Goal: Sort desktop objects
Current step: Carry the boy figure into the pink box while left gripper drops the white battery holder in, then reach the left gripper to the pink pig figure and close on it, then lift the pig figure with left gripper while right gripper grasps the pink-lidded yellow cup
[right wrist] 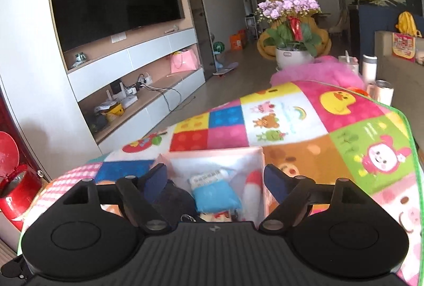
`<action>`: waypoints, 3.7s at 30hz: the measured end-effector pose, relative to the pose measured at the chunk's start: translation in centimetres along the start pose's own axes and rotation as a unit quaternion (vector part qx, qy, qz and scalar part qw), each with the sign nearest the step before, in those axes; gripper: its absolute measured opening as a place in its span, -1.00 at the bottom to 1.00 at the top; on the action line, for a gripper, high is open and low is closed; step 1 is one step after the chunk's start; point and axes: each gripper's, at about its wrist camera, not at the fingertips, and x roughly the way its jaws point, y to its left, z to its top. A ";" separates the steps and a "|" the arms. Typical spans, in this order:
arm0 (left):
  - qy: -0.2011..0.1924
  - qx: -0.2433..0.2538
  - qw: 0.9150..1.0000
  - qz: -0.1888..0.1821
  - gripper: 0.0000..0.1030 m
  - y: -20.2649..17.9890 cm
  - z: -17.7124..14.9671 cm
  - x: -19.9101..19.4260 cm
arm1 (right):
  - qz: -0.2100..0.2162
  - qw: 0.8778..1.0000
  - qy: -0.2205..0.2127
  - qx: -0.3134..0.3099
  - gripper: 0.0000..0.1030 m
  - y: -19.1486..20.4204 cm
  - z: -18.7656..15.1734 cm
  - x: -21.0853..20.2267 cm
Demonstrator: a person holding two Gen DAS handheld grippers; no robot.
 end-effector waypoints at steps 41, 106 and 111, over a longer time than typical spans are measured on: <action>-0.011 -0.020 0.996 0.088 0.55 2.1 2.4 4.9 | -0.061 0.991 0.103 -0.060 1.00 3.8 -18.1 -3.1; 0.029 0.031 0.999 -0.011 0.55 -2.3 -2.4 0.6 | -0.067 0.991 0.104 -0.054 1.00 3.6 -18.1 -2.9; 0.025 0.033 0.999 -0.011 0.77 -2.1 -2.9 0.5 | -0.064 0.991 0.089 -0.081 1.00 4.1 -17.4 -2.5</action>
